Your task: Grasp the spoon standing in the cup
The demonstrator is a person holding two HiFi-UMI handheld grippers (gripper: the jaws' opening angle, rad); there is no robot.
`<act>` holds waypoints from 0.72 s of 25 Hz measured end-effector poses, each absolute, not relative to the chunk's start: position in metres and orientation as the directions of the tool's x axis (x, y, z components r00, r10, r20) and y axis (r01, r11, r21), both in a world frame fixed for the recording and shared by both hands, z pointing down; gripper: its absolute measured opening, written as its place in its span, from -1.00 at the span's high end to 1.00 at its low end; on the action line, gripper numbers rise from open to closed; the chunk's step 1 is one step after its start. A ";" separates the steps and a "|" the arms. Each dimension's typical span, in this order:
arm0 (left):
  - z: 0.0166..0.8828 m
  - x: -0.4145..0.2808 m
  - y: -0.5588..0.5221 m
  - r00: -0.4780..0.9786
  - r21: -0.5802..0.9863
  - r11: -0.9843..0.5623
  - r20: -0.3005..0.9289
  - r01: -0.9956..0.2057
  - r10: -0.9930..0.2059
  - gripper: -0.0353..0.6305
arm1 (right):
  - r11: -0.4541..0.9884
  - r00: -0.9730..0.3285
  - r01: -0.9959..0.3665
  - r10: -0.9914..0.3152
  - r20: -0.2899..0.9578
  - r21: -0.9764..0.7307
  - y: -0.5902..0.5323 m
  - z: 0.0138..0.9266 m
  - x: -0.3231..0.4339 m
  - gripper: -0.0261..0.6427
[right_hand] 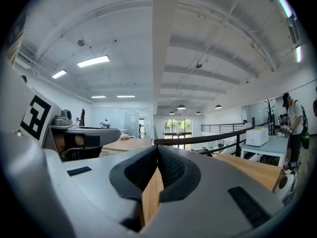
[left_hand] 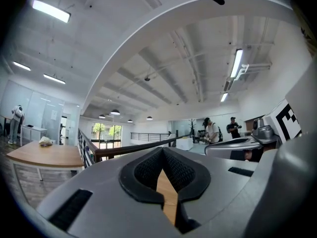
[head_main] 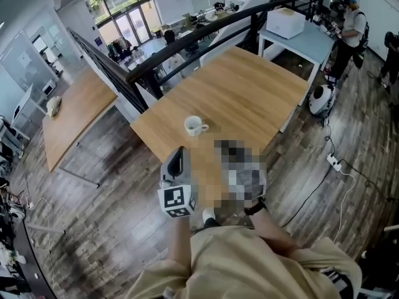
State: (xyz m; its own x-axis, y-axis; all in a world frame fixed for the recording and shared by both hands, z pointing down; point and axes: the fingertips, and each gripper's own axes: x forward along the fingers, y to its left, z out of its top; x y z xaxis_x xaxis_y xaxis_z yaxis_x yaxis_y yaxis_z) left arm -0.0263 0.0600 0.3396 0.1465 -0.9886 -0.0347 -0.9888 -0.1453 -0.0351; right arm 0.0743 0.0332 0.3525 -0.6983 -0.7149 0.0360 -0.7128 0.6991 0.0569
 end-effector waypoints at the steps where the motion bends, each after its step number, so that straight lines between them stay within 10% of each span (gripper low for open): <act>1: 0.340 -0.033 0.050 0.153 -0.031 -0.152 -0.036 -0.988 -0.988 0.86 | 0.698 -0.696 -0.714 -0.716 0.041 0.059 0.025 0.353 0.066 0.89; 18: 0.403 -0.098 -0.059 0.317 0.058 -0.315 0.038 -0.947 -0.948 0.86 | 0.594 -0.579 -0.804 -0.794 0.184 0.035 -0.078 0.421 -0.001 0.89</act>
